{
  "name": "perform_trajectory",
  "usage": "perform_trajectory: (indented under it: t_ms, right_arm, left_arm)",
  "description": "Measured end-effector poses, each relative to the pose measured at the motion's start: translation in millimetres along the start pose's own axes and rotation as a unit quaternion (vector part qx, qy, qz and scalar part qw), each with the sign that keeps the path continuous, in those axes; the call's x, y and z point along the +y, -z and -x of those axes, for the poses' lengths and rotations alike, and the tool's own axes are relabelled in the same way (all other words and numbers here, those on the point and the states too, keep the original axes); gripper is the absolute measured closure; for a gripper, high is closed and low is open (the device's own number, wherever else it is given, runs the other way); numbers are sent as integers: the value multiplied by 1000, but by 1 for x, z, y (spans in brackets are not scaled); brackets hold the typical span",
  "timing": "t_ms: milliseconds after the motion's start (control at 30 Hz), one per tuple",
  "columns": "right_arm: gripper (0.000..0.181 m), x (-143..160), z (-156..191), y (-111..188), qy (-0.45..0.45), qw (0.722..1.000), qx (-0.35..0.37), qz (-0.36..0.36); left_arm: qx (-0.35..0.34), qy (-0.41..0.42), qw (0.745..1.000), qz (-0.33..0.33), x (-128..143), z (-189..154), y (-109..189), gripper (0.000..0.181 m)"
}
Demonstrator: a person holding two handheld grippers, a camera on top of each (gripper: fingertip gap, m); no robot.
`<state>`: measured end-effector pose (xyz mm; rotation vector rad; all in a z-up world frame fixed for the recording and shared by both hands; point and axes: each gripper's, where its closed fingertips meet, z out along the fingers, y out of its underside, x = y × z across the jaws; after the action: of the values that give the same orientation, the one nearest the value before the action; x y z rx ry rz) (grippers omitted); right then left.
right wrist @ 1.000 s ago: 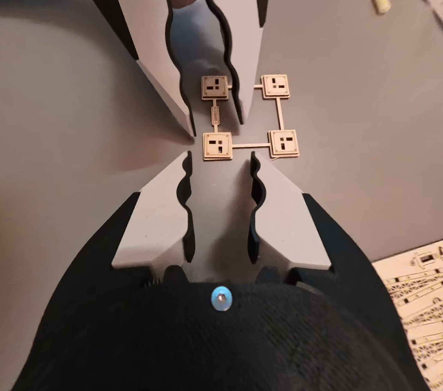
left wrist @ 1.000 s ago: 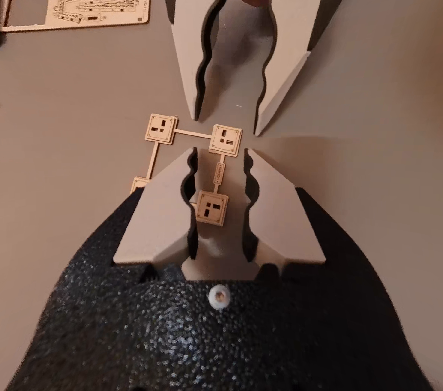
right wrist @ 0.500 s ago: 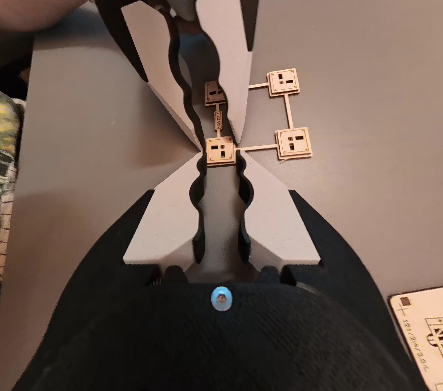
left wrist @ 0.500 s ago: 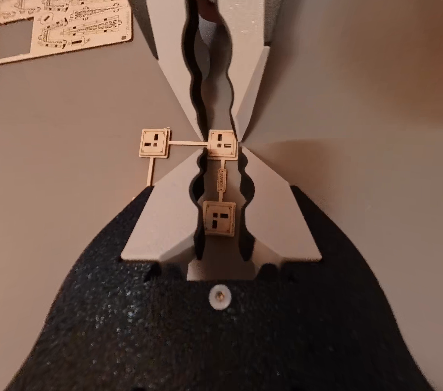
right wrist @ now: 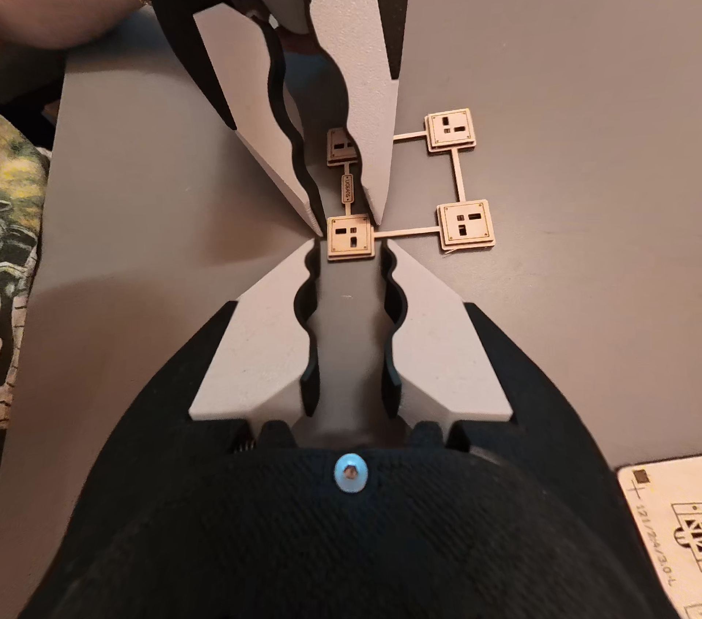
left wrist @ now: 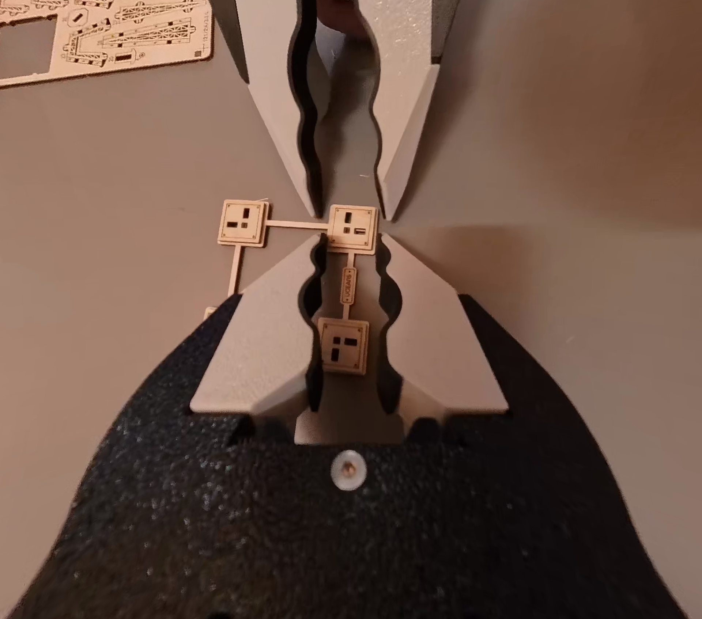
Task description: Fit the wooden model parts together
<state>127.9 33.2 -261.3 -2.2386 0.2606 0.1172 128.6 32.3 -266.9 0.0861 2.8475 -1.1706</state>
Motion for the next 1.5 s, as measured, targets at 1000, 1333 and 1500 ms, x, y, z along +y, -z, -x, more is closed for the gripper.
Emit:
perform_trajectory:
  t_ms: [1000,1333,1500]
  right_arm:
    - [147,3,-12,6,-3,1000,25,-3]
    - [160,2,-7,4,-12,1000,-7,1]
    - [160,3,-6,4,-7,1000,-5,1]
  left_arm:
    - [8,50,999,9,7,0,5,165]
    - [6,49,999,9,7,1,5,165]
    - [2,39,999,15,6,1,5,164]
